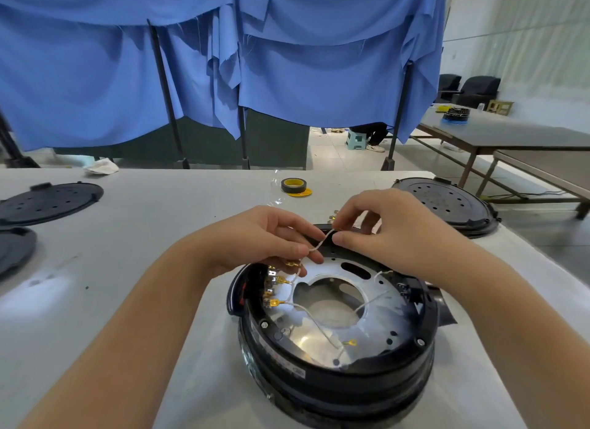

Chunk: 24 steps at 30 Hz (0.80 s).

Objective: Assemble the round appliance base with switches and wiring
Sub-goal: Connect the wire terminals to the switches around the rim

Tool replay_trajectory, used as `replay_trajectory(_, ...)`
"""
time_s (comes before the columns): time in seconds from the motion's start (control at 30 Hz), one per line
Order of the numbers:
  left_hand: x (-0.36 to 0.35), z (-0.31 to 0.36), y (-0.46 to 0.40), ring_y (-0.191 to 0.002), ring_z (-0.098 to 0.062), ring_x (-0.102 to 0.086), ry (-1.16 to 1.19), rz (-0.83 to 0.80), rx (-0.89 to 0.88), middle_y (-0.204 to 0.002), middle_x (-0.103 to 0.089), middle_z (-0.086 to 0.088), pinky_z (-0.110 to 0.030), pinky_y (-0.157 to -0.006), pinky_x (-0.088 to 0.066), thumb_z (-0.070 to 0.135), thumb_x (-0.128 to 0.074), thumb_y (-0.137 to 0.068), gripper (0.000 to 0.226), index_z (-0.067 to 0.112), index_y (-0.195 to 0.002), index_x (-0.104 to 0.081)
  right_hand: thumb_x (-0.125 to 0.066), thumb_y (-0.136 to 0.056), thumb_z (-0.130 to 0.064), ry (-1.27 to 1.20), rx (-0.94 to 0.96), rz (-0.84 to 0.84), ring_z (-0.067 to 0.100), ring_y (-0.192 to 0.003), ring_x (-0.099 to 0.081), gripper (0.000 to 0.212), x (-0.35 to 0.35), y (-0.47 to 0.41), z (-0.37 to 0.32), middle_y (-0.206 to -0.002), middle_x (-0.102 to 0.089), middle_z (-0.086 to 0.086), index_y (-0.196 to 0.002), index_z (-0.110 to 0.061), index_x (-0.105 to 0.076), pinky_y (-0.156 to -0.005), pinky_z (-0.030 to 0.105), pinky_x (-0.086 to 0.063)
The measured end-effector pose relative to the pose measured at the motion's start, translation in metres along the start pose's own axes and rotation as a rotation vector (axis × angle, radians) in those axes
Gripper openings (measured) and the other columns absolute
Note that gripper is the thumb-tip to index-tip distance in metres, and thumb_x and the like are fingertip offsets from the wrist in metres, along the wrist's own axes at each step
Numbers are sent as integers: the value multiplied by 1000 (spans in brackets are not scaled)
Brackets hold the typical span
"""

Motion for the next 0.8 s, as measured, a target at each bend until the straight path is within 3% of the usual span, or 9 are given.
replay_trajectory(0.13,-4,3,1,-82,-14,-72,-75,-10,4,-100,-76,0,-24,-77,-58,7,-60,-93,26,21,-115,-64,-69,-81,-41,-33,-165,-5,3,-74,-62,17,-12,-4,25,-88,-67,-11,-92,-29,-65,-67,21,-51)
replay_trajectory(0.23,-8,3,2,-82,-12,-72,-107,-24,9,-99,-76,2,-22,-77,-57,7,-60,-93,28,20,-117,-62,-72,-82,-30,-217,-298,-34,11,-67,-71,19,-25,-4,38,-80,-71,0,-93,-19,-61,-71,33,-60)
replay_trajectory(0.4,-13,5,3,-82,-11,-72,-151,-53,8,-97,-76,4,-22,-78,-57,6,-60,-93,28,22,-117,-61,-69,-86,-15,-462,-323,-158,9,-67,-71,5,-39,-4,37,-74,-75,4,-90,-12,-70,-59,16,-55)
replay_trajectory(0.57,-13,6,2,-80,-8,-73,-219,-17,0,-90,-77,6,-17,-72,-55,8,-61,-93,23,25,-109,-63,-67,-87,-15,-298,-286,-303,8,-61,-70,5,-47,0,39,-70,-74,0,-84,-13,-71,-57,16,-54)
replay_trajectory(0.8,-12,3,-3,-79,-6,-72,-257,31,-14,-85,-77,8,-15,-68,-54,8,-63,-91,20,26,-100,-65,-69,-86,-12,-273,-310,-512,11,-66,-72,3,-58,12,44,-73,-75,4,-86,-9,-70,-58,15,-53)
Point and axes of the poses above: each hand's wrist, its own y-axis away from the middle knuckle, its own x-axis out of the back of the hand, z = x × y, the point moved 10 cm from there along -y, towards the middle knuckle
